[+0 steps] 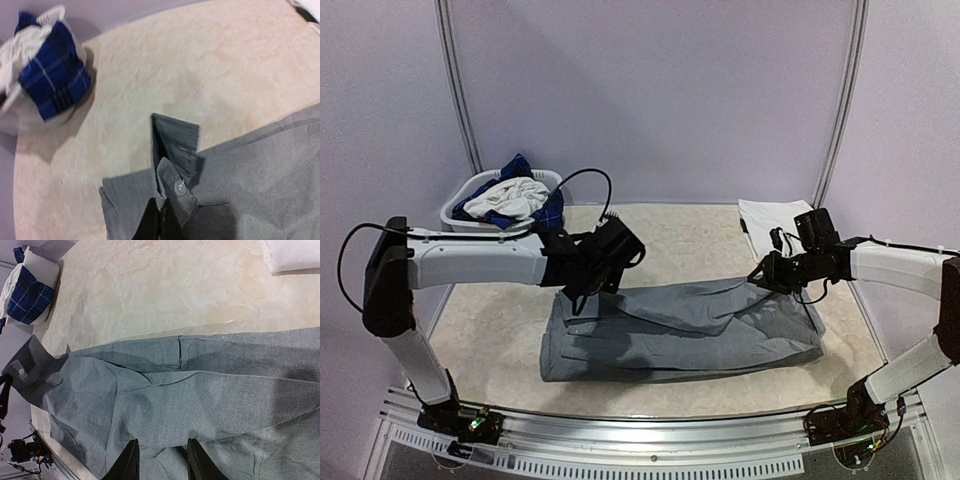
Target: Fold and stack the mixed laundry pile
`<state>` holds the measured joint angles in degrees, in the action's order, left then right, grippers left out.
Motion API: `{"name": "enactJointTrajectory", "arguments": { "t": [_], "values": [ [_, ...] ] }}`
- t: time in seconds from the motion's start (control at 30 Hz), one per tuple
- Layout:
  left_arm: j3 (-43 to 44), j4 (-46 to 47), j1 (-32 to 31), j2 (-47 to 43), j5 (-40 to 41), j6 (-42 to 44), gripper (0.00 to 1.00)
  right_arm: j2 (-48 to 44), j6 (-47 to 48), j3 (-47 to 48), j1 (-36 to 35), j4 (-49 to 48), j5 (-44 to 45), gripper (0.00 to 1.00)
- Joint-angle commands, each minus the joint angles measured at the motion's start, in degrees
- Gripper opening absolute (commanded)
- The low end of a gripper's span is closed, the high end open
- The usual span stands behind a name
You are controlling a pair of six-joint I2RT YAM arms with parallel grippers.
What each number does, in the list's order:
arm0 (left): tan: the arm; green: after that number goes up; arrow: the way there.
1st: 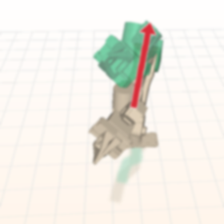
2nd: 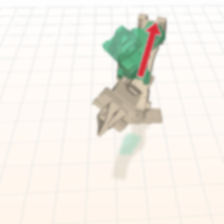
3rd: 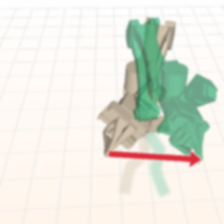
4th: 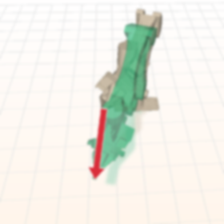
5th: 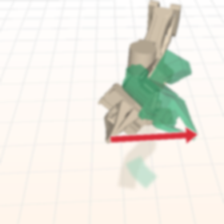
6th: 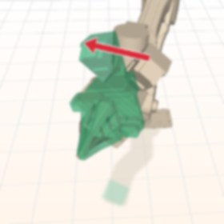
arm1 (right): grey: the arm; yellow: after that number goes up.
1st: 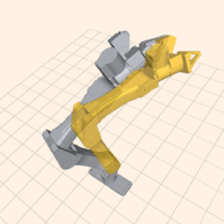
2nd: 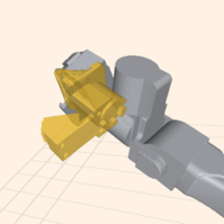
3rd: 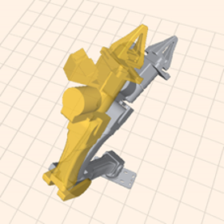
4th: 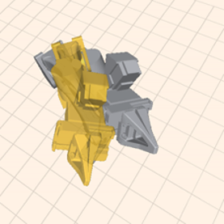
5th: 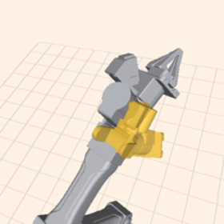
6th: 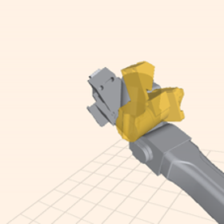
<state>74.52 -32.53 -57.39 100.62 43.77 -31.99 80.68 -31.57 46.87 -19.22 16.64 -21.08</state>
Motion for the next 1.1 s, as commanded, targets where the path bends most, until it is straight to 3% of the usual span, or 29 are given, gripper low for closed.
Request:
{"name": "enactJointTrajectory", "arguments": {
  "t": [0.0,0.13,0.37,0.47,0.57,0.63,0.67,0.73,0.83,0.93,1.07],
  "values": [
    [-4.45,-1.98,-0.38,-1.99,0.7,-10.75,0.0,1.43,-0.59,1.09,-0.11,-1.09,-1.46,0.32],
    [-8.13,-4.06,-0.37,-4.43,1.8,-16.56,0.02,1.67,-0.68,0.95,-0.07,-1.1,-1.69,0.32],
    [-19.18,-2.13,-0.3,-15.42,1.83,-24.25,0.32,1.84,-0.68,1.06,-0.07,-0.9,-1.68,0.32],
    [-22.9,-5.52,-0.27,-21.51,4.47,-27.92,0.37,1.7,-0.84,1.42,-0.11,0.17,-1.38,0.32],
    [-27.04,-4.77,-0.29,-28.75,7.76,-26.0,0.5,0.75,-1.35,1.52,-0.39,2.38,-1.32,0.37],
    [-31.61,5.09,0.03,-32.47,7.26,-14.94,0.68,-1.65,-1.47,1.11,-1.44,4.29,-1.27,0.46],
    [-32.73,10.38,0.83,-33.1,4.96,-8.86,0.78,-2.74,-1.55,1.18,-2.35,6.09,-0.57,0.48],
    [-30.97,16.17,3.11,-31.1,-2.42,1.26,0.86,-5.21,-1.35,1.33,-4.67,11.31,2.28,0.51],
    [-22.25,13.63,7.24,-22.65,-9.48,8.39,0.8,-9.21,-3.49,-1.11,-7.84,16.45,6.51,0.52],
    [-16.28,17.36,11.66,-14.5,-26.3,13.04,0.76,-12.03,-7.05,-5.13,-10.28,18.89,7.79,0.6],
    [-5.16,16.74,15.11,-1.03,-40.89,18.64,0.72,-15.57,-10.55,-7.5,-11.54,26.41,15.7,0.65]
  ]
}}
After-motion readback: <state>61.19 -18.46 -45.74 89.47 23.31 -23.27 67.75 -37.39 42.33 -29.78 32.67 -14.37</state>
